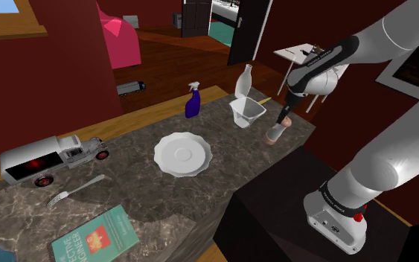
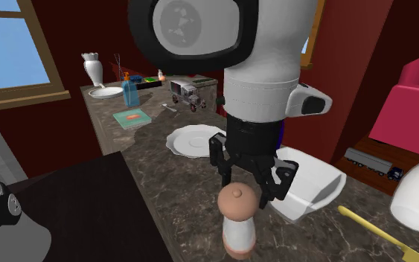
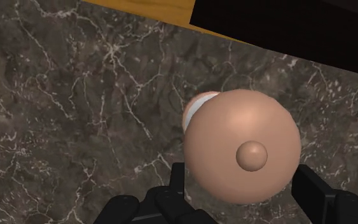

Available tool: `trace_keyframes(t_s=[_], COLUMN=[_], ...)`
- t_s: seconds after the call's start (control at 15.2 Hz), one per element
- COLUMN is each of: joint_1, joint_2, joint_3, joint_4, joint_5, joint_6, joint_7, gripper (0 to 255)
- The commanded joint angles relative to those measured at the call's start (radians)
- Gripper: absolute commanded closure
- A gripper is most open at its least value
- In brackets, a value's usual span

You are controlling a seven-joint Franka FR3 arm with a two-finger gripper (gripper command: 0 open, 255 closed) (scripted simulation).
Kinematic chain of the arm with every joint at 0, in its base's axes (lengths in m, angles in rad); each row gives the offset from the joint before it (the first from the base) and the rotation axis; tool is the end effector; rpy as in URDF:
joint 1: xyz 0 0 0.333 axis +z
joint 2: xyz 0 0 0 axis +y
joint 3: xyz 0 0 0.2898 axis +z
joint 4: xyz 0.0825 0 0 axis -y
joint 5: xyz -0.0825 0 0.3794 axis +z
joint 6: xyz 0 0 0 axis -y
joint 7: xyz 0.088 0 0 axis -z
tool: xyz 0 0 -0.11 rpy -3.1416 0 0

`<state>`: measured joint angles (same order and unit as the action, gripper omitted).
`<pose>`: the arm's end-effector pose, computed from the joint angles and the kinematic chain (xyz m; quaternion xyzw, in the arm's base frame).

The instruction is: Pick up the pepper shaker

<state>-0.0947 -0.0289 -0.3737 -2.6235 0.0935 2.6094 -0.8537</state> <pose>0.3844 -0.1954 0.2343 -0.9879 -0.1519 -0.0228 0.0193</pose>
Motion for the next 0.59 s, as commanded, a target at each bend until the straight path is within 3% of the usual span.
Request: trace_keyframes(t_s=[0.0, 0.53], joint_1=[-0.004, -0.016], joint_2=[-0.028, -0.113], joint_3=[-0.001, 0.005], joint_4=[0.004, 0.021], joint_5=[-0.025, -0.083], joint_6=[-0.030, -0.126], joint_7=[0.017, 0.064], gripper=[255, 255])
